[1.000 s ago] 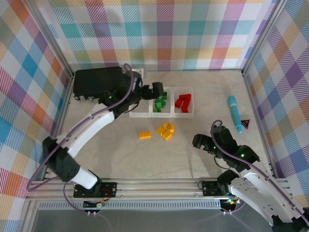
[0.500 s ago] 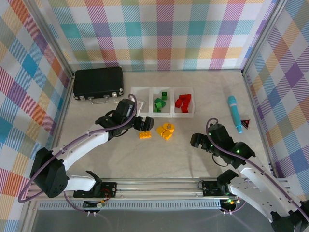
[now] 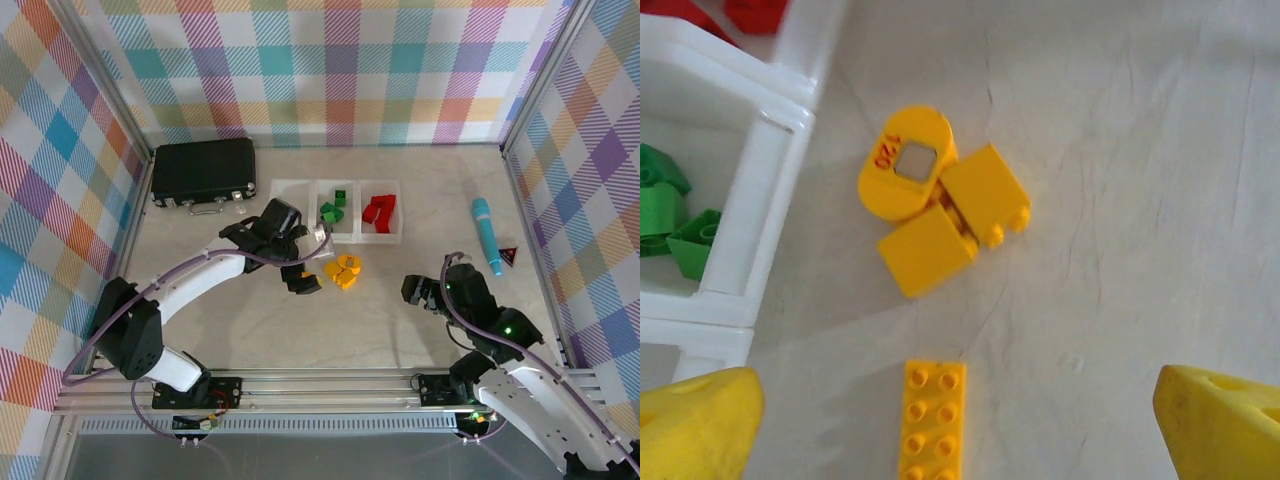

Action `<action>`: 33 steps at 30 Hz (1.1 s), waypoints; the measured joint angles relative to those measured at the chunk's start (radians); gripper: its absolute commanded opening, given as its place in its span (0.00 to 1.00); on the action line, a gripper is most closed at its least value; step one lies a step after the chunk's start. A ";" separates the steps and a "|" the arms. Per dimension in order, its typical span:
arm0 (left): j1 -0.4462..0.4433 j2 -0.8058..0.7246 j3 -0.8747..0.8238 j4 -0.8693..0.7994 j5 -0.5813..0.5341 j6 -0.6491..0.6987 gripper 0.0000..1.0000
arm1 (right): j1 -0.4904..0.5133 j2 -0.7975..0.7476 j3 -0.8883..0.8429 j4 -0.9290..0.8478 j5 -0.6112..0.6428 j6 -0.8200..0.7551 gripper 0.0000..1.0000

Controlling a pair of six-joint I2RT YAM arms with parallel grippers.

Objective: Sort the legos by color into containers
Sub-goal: Pick up the lego from the center of the table.

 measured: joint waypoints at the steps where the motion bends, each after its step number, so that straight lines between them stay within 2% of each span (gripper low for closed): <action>1: 0.000 0.006 0.000 -0.030 -0.013 0.048 0.98 | 0.000 -0.018 -0.010 -0.002 0.002 -0.006 0.99; 6: 0.003 0.041 -0.001 -0.101 -0.056 0.180 0.95 | 0.000 -0.089 -0.052 -0.003 0.003 -0.030 0.99; 7: 0.003 0.048 -0.001 -0.101 -0.065 0.193 0.93 | 0.000 -0.098 -0.055 -0.003 0.001 -0.034 0.99; 11: 0.003 0.068 -0.017 -0.066 -0.094 0.226 0.92 | 0.000 -0.102 -0.055 0.001 -0.008 -0.053 0.99; 23: 0.036 0.191 -0.075 0.081 -0.133 0.176 0.87 | 0.000 -0.084 -0.055 0.002 -0.016 -0.079 0.99; 31: 0.039 0.251 -0.072 0.096 -0.189 0.151 0.81 | 0.000 -0.084 -0.055 0.002 -0.016 -0.081 0.99; 33: 0.039 0.256 -0.067 0.089 -0.193 0.148 0.75 | 0.000 -0.084 -0.055 0.002 -0.016 -0.081 0.99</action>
